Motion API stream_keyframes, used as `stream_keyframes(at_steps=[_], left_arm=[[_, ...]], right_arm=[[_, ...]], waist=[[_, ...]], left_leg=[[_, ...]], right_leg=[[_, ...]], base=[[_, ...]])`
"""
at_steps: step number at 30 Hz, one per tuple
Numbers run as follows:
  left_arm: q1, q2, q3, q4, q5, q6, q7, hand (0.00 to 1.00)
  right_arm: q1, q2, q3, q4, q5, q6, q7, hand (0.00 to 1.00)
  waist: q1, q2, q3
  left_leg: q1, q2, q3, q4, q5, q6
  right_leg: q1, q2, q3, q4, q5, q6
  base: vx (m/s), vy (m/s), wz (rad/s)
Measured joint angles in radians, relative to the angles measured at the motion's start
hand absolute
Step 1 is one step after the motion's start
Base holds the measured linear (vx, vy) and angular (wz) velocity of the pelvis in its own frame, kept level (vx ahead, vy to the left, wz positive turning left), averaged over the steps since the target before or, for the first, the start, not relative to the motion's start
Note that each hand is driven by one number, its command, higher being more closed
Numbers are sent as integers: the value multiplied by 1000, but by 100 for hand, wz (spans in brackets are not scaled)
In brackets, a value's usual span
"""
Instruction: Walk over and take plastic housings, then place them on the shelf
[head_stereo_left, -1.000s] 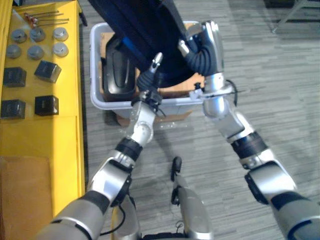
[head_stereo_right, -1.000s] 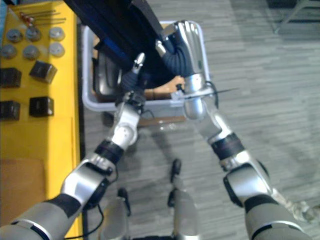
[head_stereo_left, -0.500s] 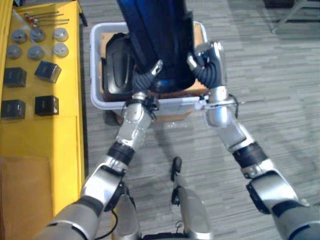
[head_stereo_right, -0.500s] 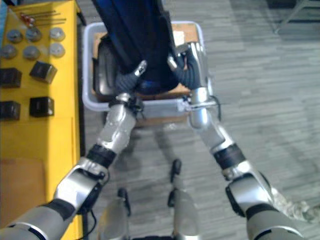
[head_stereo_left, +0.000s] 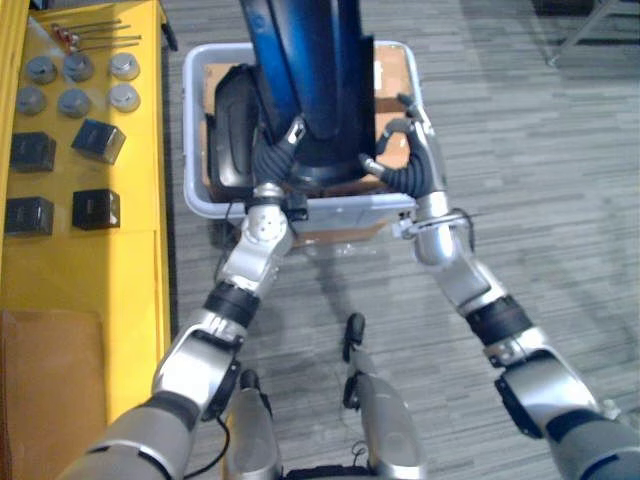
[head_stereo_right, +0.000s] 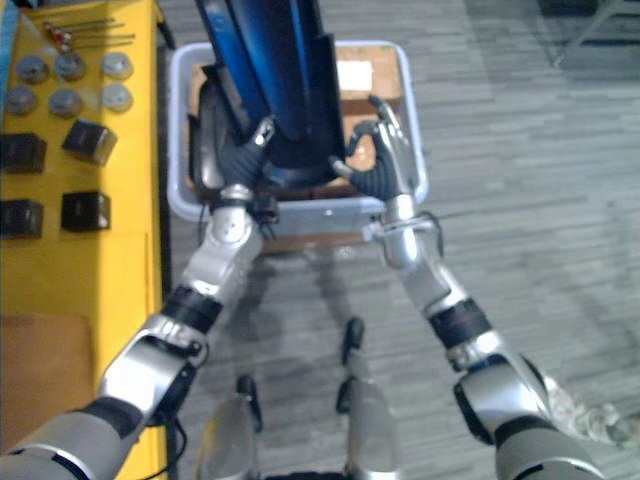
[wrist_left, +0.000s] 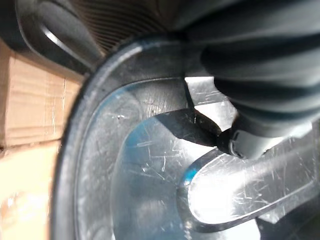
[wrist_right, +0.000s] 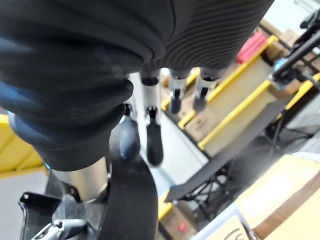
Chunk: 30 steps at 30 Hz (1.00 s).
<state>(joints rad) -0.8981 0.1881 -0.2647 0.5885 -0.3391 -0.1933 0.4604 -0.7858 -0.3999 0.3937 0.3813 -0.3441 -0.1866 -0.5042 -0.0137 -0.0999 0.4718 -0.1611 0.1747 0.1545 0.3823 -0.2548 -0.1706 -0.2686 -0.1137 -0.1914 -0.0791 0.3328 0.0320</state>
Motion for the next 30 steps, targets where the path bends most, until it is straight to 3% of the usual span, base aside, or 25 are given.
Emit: stream_keyframes(at_steps=[4,7,13,18,23,27,30], left_arm=[[16,1,94,-15,85,1,121,100],[56,5,153,-47,187,1,230,100],[127,4,188,-112,378,22,366,100],[172,5,264,-148,512,26,436,100],[243,44,297,-175,541,14,444,100],[364,27,329,-278,499,-87,402,100],[513,-19,329,-403,468,-139,340,100]], right_arm=[[34,0,-15,1,37,-15,-31,0],[68,0,-22,-29,99,-82,-72,0],[135,10,-98,-190,247,-181,-83,0],[192,10,-178,-290,336,-206,-79,0],[264,7,-256,-379,414,-212,-59,0],[434,41,-342,-382,541,-205,12,0],[596,88,-439,-363,700,-207,94,0]], waist=[[1,0,0],[3,1,0],[10,1,0],[9,1,0],[4,3,-1],[5,13,-14],[4,51,-75]], left_leg=[[-2,0,-3,1,0,0],[-3,0,-5,5,0,0],[5,0,-7,10,-1,1],[22,0,-1,10,-2,2],[34,9,4,8,-5,-1],[56,11,15,-12,-5,-1],[76,9,22,-46,-5,-1]], right_leg=[[0,0,-2,0,0,0],[0,0,-4,0,0,0],[10,-1,-5,0,0,0],[23,0,-3,-1,-14,6],[29,9,-2,-1,-20,3],[38,13,0,-1,-18,1],[41,13,1,-1,-24,4]], base=[[0,0,0],[0,0,0],[0,0,0],[-3,-4,-2],[3,-14,-4],[51,-3,-4],[99,27,-2]])
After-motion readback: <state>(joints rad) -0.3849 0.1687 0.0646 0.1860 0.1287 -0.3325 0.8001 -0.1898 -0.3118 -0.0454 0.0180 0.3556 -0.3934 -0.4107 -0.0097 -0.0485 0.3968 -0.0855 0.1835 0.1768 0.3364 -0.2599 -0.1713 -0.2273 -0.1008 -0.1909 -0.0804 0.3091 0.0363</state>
